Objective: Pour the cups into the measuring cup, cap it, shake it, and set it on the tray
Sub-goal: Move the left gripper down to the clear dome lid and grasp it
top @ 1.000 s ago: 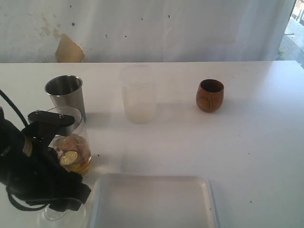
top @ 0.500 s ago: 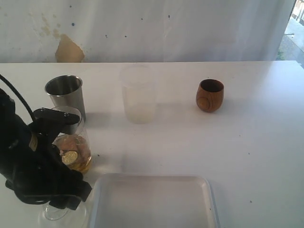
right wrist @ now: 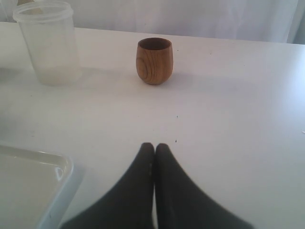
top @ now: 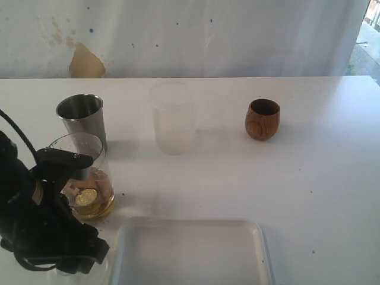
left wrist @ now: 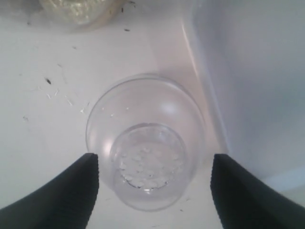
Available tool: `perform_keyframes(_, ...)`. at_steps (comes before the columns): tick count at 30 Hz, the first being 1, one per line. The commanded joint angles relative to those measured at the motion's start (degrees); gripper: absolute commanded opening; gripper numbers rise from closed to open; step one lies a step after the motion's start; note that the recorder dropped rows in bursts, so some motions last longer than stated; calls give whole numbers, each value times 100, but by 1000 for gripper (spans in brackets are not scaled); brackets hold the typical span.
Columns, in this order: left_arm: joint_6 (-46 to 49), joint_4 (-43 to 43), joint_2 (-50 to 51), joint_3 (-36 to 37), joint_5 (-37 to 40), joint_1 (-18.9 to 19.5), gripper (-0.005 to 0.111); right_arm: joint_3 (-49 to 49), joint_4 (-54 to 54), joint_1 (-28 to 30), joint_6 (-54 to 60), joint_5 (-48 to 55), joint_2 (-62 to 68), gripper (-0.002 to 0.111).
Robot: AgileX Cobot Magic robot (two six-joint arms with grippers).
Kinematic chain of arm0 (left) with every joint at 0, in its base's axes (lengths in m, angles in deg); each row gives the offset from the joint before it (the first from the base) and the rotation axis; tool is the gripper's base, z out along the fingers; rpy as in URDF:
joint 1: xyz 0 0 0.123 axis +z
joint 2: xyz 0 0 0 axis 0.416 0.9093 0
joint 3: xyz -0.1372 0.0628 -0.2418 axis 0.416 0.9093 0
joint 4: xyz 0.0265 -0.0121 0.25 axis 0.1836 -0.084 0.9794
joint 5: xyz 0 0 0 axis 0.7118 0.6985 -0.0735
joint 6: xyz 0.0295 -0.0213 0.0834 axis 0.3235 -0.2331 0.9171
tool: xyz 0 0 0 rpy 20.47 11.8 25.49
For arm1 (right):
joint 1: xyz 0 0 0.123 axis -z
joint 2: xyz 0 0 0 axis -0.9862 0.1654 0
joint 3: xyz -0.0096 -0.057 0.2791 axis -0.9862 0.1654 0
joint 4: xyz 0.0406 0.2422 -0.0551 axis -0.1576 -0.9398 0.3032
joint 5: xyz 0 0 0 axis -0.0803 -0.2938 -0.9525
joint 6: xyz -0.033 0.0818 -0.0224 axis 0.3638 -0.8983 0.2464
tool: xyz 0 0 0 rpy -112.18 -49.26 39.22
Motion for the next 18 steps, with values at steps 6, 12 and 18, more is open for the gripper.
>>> perform_keyframes(6,-28,78,-7,138,-391,-6,64,29,3,31,1,-2,-29,0)
perform_keyframes(12,-208,78,-7,138,-658,-6,64,29,3,31,1,-2,-29,0)
perform_keyframes(18,-158,127,-7,138,-382,-6,64,29,3,31,1,-2,-29,0)
